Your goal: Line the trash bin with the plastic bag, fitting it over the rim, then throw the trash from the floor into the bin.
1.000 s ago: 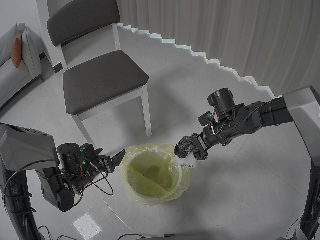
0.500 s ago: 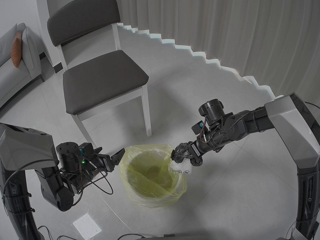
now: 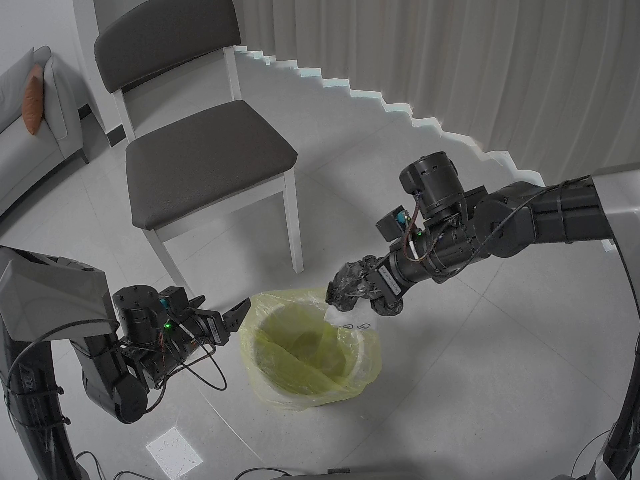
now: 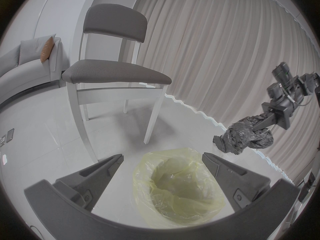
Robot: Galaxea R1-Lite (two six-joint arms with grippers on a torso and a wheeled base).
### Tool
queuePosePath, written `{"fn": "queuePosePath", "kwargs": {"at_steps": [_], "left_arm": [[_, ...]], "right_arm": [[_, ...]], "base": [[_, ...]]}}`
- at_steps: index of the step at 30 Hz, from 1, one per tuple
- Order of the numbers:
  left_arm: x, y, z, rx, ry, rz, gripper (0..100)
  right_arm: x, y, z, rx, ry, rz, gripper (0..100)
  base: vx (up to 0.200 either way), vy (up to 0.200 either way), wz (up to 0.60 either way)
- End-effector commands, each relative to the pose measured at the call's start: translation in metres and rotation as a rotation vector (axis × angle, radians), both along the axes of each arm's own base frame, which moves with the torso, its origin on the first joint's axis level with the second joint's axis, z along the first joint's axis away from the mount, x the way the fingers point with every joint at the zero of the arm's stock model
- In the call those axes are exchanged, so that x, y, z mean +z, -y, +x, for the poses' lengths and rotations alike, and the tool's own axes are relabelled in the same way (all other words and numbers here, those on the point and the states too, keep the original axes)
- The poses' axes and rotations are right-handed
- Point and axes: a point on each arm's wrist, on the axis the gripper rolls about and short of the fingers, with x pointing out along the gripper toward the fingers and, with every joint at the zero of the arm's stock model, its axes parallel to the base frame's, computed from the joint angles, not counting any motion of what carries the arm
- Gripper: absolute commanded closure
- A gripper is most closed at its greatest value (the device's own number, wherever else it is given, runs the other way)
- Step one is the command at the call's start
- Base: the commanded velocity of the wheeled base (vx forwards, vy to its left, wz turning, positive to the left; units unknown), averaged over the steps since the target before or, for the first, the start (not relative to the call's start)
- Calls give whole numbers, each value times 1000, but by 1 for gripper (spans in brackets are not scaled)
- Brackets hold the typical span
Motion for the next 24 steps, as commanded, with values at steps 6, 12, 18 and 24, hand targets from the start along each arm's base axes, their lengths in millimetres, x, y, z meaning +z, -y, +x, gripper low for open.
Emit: {"fn": "queuePosePath", "kwargs": {"at_steps": [6,12,18,24], "left_arm": [[10,0,-10,-8,24,-6,0],[15,-1,-14,-5,29,-18,0],[16,-1,-17,-3,18,-33,0],[15,-1,-17,-1,16,-33,0]], "right_arm": [[-31,-48,-18,102,-28,-36,100],[-77,-62,-5,110,-61,-56,100],[-107,-72,3,119,-94,-76,100],[-125,-77,11,110,-107,-87,100]], "base": [[0,0,0],[0,0,0],[0,0,0],[0,0,0]]}}
